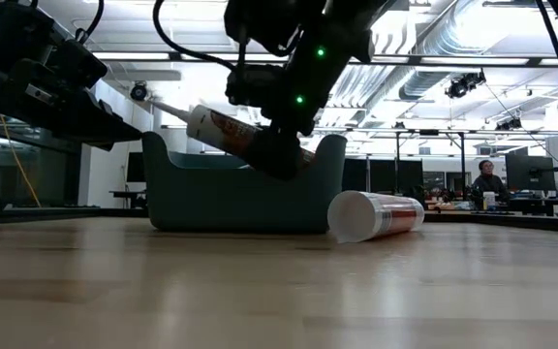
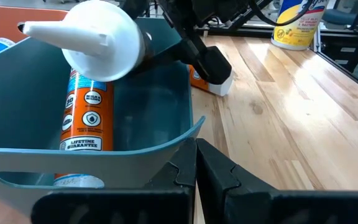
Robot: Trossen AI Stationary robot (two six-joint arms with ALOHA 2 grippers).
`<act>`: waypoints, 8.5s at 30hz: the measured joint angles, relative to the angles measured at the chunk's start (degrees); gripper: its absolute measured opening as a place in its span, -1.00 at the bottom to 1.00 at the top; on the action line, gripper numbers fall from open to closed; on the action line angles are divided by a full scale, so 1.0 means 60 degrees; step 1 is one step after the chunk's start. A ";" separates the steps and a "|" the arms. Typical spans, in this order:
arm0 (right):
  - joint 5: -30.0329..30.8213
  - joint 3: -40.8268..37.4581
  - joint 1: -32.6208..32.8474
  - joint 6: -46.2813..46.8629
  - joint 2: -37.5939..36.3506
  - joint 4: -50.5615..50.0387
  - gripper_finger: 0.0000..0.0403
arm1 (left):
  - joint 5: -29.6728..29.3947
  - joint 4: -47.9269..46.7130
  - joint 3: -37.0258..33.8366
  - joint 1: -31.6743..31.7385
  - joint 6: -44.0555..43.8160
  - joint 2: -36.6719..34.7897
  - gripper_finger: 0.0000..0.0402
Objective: Pick & place silicon tubes, Sealant and Lysol wipes
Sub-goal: Put the bottom orange sealant into the blue bin, then put the orange sealant into the blue bin
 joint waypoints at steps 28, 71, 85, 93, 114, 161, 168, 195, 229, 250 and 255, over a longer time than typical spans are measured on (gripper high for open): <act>-0.0111 0.0015 0.0011 0.0021 -0.0011 0.0002 0.21 | -0.0033 -0.0003 0.0000 0.0002 0.0000 0.0003 -1.00; -0.0455 0.0018 0.0251 0.0539 -0.0375 -0.0570 0.21 | 0.0000 -0.0004 0.0000 0.0000 0.0000 0.0003 -1.00; -0.0515 0.0033 0.0280 0.0546 -0.0459 -0.0198 0.49 | -0.0040 -0.0004 0.0000 0.0001 0.0000 0.0001 -1.00; -0.0792 0.0192 0.0382 0.0630 -0.0468 -0.0207 0.68 | -0.0033 -0.0004 0.0000 -0.0001 0.0000 -0.0001 -1.00; -0.2653 0.1249 0.2245 0.2784 -0.1779 -0.5017 0.62 | 0.0000 -0.0251 0.0000 0.0002 0.0000 0.0003 -1.00; -0.5259 -0.4512 0.2319 0.0371 -0.4770 -0.3013 0.60 | -0.0011 -0.0426 0.0000 0.0002 0.0000 0.0003 -1.00; -0.5320 -0.5038 0.1505 -0.0811 -0.4816 -0.2556 0.60 | -0.0012 -0.0423 0.0000 0.0002 0.0000 0.0003 -1.00; -0.5384 -0.5334 0.0695 -0.2863 -0.4736 -0.2189 0.61 | -0.0015 -0.0419 0.0000 0.0002 0.0000 0.0003 -1.00; -0.6230 -0.6426 -0.0329 -0.4226 -0.4729 -0.0093 0.60 | -0.0015 -0.0419 0.0000 0.0002 0.0000 0.0003 -1.00; -0.7423 -0.6400 0.0000 0.0929 -0.4109 -0.0038 0.60 | -0.0012 -0.0419 0.0000 0.0002 0.0000 0.0003 -1.00; -0.8026 -0.6413 0.0353 0.2181 -0.4098 -0.0006 0.60 | -0.0011 -0.0419 0.0000 0.0002 0.0000 0.0003 -1.00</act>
